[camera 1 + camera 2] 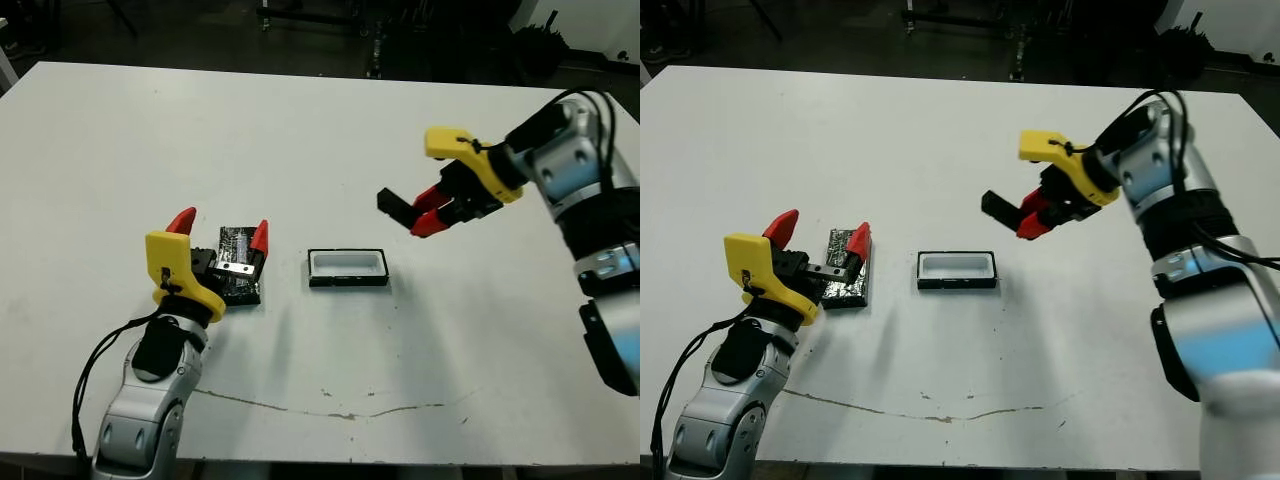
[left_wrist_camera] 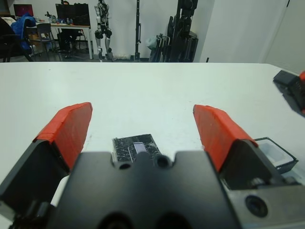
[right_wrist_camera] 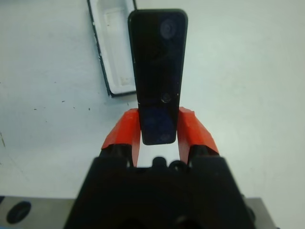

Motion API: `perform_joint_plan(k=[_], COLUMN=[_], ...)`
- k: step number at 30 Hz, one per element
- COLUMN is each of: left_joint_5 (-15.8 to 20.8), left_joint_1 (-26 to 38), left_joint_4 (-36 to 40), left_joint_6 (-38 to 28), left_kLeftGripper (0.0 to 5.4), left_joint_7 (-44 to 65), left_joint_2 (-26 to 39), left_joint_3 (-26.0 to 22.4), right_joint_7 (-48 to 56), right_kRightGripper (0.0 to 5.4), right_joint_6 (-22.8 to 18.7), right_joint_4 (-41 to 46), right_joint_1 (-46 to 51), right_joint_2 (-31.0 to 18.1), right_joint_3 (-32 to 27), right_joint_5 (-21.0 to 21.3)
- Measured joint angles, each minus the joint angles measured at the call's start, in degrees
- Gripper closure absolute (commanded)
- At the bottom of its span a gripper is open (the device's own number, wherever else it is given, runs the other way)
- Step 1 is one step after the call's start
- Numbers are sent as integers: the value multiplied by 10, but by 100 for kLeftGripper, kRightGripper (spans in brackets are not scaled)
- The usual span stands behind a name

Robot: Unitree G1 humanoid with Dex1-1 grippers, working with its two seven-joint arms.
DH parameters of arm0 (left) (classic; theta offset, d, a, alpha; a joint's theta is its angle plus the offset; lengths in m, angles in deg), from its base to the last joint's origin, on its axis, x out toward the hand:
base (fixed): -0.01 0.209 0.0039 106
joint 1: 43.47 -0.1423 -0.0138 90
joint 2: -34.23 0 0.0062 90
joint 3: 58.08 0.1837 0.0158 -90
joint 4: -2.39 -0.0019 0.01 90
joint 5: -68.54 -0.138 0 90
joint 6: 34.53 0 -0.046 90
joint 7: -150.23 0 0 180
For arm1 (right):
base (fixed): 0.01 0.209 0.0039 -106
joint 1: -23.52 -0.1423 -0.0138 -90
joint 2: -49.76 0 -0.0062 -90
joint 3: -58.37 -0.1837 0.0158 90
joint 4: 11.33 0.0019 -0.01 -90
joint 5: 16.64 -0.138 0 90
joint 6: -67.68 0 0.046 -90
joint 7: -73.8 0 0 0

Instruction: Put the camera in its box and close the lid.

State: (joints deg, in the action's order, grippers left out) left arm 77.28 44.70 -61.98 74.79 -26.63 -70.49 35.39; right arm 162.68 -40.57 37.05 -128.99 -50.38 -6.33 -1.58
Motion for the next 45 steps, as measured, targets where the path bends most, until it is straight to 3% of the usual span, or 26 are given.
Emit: perform_joint_plan(k=[19,26,45], left_joint_5=[-16,-8,-10], left_joint_1=[-16,-16,-16], left_joint_4=[14,16,19], left_joint_6=[9,9,14], left_kLeftGripper=[0,0,0], left_joint_7=[-35,-32,-32], left_joint_2=[-30,-31,-31], left_joint_3=[18,13,14], right_joint_7=[33,33,11], right_kRightGripper=[371,371,371], right_joint_6=[-42,-99,-72], right_joint_4=[32,27,2], right_joint_1=[-47,-63,-64], right_joint_2=[66,78,109], right_joint_3=[62,85,85], right_joint_5=[2,-11,-11])
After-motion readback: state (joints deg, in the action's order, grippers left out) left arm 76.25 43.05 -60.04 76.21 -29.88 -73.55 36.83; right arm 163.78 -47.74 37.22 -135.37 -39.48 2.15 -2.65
